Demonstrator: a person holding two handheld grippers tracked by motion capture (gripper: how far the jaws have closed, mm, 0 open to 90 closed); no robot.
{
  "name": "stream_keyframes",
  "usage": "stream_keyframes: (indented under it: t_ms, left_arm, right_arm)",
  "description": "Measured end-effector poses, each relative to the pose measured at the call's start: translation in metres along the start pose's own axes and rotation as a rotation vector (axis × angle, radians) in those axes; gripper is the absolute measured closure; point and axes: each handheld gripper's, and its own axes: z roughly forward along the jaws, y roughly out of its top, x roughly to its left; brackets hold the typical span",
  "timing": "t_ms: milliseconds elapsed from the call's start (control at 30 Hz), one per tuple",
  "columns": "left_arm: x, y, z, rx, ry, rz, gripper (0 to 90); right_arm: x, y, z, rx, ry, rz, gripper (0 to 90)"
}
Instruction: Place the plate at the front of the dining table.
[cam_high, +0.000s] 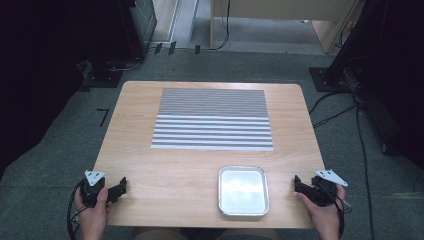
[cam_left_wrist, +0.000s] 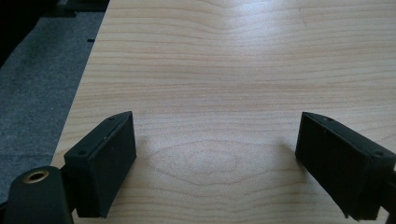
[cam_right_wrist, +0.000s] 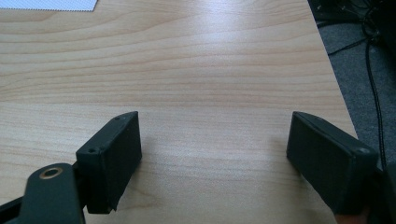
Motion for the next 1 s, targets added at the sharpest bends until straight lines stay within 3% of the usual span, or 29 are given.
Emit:
stream_keyframes:
  t_ms: [367, 500, 600, 767, 1000]
  left_arm:
    - [0.000, 0.000, 0.000, -0.001, -0.002, -0.003, 12.3]
    - [0.002, 0.000, -0.001, 0.002, -0.012, -0.016, 12.4]
    - [0.000, 0.001, -0.003, 0.002, 0.005, -0.011, 12.5]
    - [-0.004, 0.003, -0.008, -0.028, -0.004, -0.018, 12.8]
    - [-0.014, 0.007, -0.021, -0.062, -0.026, -0.034, 13.0]
  right_arm:
    - [0.002, -0.001, -0.001, -0.008, -0.009, 0.016, 19.3]
    - [0.006, 0.000, -0.005, -0.035, -0.020, 0.008, 19.9]
    - [0.010, 0.003, -0.011, -0.064, -0.025, 0.014, 20.3]
    - [0.014, 0.007, -0.021, -0.101, -0.023, 0.045, 21.9]
    - [0.025, 0.011, -0.034, -0.134, -0.031, 0.052, 22.6]
